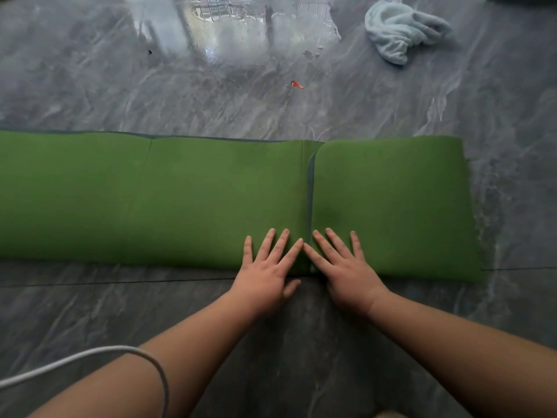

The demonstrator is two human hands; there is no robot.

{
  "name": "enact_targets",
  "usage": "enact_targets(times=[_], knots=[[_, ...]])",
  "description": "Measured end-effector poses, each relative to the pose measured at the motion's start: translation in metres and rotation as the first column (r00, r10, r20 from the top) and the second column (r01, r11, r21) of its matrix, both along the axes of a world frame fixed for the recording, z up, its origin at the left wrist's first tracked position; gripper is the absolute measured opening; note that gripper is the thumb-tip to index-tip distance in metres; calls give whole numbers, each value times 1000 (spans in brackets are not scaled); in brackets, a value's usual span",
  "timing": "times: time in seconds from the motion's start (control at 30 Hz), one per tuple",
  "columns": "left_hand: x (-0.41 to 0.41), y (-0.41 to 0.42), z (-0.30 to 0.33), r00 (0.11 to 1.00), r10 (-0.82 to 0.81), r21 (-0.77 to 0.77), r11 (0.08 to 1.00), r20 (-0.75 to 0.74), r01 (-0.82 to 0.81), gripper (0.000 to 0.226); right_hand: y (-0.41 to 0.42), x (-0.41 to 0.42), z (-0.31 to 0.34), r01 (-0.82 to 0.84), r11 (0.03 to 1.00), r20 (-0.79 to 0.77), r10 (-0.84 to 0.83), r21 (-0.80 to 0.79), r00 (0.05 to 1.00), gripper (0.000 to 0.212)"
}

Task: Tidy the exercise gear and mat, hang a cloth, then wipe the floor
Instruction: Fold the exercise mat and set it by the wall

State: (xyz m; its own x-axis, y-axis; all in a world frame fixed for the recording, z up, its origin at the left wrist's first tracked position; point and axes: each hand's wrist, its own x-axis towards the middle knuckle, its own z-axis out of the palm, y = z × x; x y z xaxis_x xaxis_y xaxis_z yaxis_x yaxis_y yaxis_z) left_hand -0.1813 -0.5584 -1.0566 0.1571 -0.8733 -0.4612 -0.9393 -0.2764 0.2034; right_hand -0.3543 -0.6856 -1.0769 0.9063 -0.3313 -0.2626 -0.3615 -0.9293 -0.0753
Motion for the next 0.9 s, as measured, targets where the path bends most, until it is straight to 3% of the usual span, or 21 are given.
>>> enact_targets(times=[0.3,0.47,0.53,0.6,0.7,0.73,0.8,0.83,0.9], knots=[[-10,-5,-14,996,92,-41,995,3,-92,60,1,-6,-12,-68,997,113,72,-38,991,64],[-2,-48,-2,979,144,-95,983,-143,-158,61,6,-9,-9,-147,989,219,148,-22,964,56],[0,-66,-1,976,133,-50,988,-174,-144,58,4,-8,-7,-137,985,252,106,107,962,58],[-2,-76,-4,986,103,-11,994,-134,-105,54,0,-12,-4,-111,935,325,-5,337,946,57],[-7,-75,-9,994,95,4,995,-47,-95,56,-11,-18,11,-39,839,464,-260,542,847,44],[-7,-73,-11,994,100,-10,995,-32,-100,56,-15,-20,15,20,853,481,-314,522,818,41],[-7,-70,-14,994,105,-33,994,-21,-105,56,-19,-22,17,201,939,403,-304,279,863,51],[-7,-69,-14,995,102,-46,994,-20,-103,56,-18,-22,15,260,955,268,-291,145,918,65],[-4,-66,-15,995,96,-74,992,-29,-98,58,-12,-24,5,249,968,21,-250,42,968,92]])
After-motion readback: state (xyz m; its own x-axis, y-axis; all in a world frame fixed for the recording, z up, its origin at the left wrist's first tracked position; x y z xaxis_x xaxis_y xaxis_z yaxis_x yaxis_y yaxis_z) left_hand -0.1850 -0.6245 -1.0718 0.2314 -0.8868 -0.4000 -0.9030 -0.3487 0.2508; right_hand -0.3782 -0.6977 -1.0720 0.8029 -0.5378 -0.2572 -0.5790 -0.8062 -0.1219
